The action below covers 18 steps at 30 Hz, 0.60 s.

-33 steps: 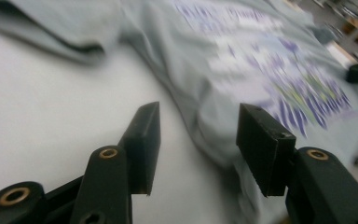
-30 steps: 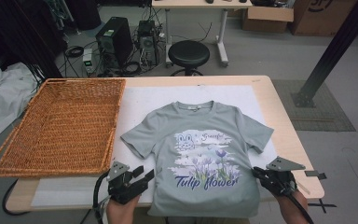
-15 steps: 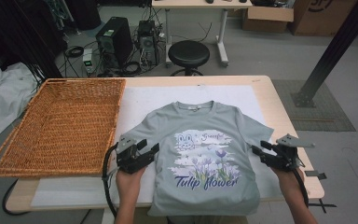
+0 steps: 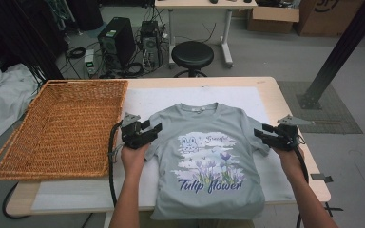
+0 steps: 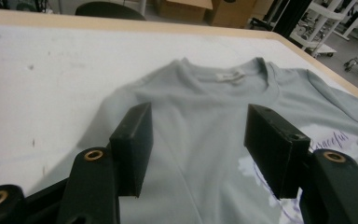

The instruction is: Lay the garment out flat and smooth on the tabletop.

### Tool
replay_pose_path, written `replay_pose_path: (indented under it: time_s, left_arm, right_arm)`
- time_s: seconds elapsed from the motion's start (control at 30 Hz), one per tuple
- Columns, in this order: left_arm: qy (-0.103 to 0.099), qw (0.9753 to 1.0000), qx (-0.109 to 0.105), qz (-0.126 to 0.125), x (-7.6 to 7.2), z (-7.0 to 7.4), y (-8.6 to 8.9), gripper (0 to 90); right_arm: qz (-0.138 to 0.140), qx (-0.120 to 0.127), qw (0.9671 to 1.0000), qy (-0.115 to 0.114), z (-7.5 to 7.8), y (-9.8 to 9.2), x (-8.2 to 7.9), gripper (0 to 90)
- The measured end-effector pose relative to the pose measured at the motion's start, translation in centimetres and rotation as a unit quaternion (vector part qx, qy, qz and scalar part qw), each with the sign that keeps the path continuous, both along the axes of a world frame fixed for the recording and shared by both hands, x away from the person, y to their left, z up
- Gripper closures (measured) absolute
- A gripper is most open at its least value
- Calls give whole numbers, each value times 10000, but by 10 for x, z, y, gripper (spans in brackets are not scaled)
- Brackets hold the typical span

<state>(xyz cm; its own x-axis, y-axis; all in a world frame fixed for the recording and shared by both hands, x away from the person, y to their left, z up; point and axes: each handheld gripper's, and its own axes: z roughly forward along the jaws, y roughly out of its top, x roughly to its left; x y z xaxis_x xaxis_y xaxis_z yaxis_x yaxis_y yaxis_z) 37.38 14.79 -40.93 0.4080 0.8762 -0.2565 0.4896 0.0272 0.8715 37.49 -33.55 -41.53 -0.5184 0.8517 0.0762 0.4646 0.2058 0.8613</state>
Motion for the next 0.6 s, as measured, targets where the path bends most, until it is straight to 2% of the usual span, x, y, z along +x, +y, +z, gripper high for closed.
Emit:
replay_pose_path:
  time_s: [0.23,0.3,0.4,0.53,0.6]
  left_arm:
    - [10,9996,244,-165,30,8,-7,430]
    - [108,9994,260,-179,41,8,-8,433]
    - [244,9992,288,-160,53,5,-8,441]
    - [334,9986,391,-105,60,5,-7,441]
    - [313,9987,398,-75,61,5,-6,441]
  right_arm:
    - [97,0,10000,1,6,1,23,466]
    - [158,20,9999,28,5,2,30,475]
    - [240,-79,9997,76,6,5,41,485]
    - [243,-87,9995,158,10,6,55,485]
    - [222,-85,9996,157,12,5,59,487]
